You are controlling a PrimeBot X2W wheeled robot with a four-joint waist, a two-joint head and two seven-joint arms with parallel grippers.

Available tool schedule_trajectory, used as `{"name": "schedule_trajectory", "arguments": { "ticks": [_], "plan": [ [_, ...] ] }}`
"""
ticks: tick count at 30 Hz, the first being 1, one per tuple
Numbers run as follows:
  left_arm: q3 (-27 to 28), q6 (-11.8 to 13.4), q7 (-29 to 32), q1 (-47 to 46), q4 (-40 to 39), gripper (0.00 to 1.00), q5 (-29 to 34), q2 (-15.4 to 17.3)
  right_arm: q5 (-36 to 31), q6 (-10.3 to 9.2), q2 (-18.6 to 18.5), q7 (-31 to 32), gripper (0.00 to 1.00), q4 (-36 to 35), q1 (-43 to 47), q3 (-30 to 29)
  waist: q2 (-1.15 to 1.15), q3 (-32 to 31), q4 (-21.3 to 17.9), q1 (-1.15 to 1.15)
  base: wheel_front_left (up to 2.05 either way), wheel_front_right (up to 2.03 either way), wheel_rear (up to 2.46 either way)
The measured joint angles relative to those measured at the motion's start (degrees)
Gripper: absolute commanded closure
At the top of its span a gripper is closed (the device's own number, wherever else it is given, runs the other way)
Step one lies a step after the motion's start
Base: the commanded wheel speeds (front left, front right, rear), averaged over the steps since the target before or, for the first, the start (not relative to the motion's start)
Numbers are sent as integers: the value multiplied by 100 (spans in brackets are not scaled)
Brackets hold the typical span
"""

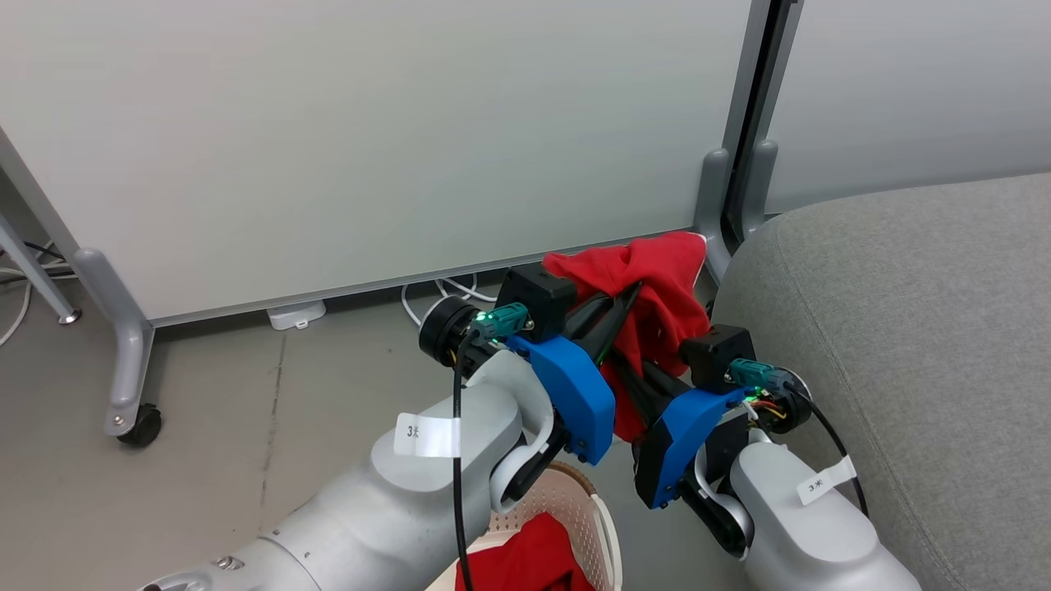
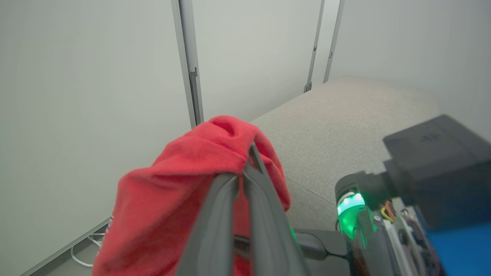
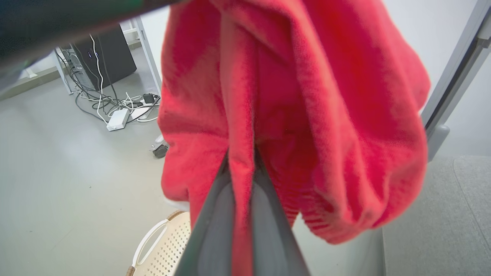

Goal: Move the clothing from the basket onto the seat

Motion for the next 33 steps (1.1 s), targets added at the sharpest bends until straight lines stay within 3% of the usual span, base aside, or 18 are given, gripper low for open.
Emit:
{"name": "schedule_trajectory", "arguments": {
  "ticks": [11, 12, 13, 14, 23, 33],
  "plan": [
    [8, 1, 0, 0, 40, 100, -3, 0, -7, 0, 0, -31, 100, 47, -51, 37, 0, 27, -33, 0, 0, 0, 0],
    [13, 1, 0, 0, 44, 63, -3, 0, -7, 0, 0, -31, 100, 48, -51, 36, 0, 32, -34, 0, 0, 0, 0],
    [26, 7, 0, 0, 44, 19, -1, 0, -5, 0, 0, -31, 100, 48, -51, 35, 0, 39, -34, 0, 0, 0, 0],
    [47, 10, 0, 0, 42, 0, 8, 0, -5, 0, 0, -32, 100, 48, -51, 30, 0, 45, -33, 0, 0, 0, 0],
    [813, 60, -7, 516, -248, 0, 808, -2, -155, 0, 0, -124, 100, 87, -64, -203, 0, 113, 38, 0, 0, 0, 0],
    [2382, -14, -8, 1886, -931, 0, 2225, 266, -270, 0, 0, -166, 100, -8, -33, -390, 0, 168, 68, 0, 0, 0, 0]
  ]
}}
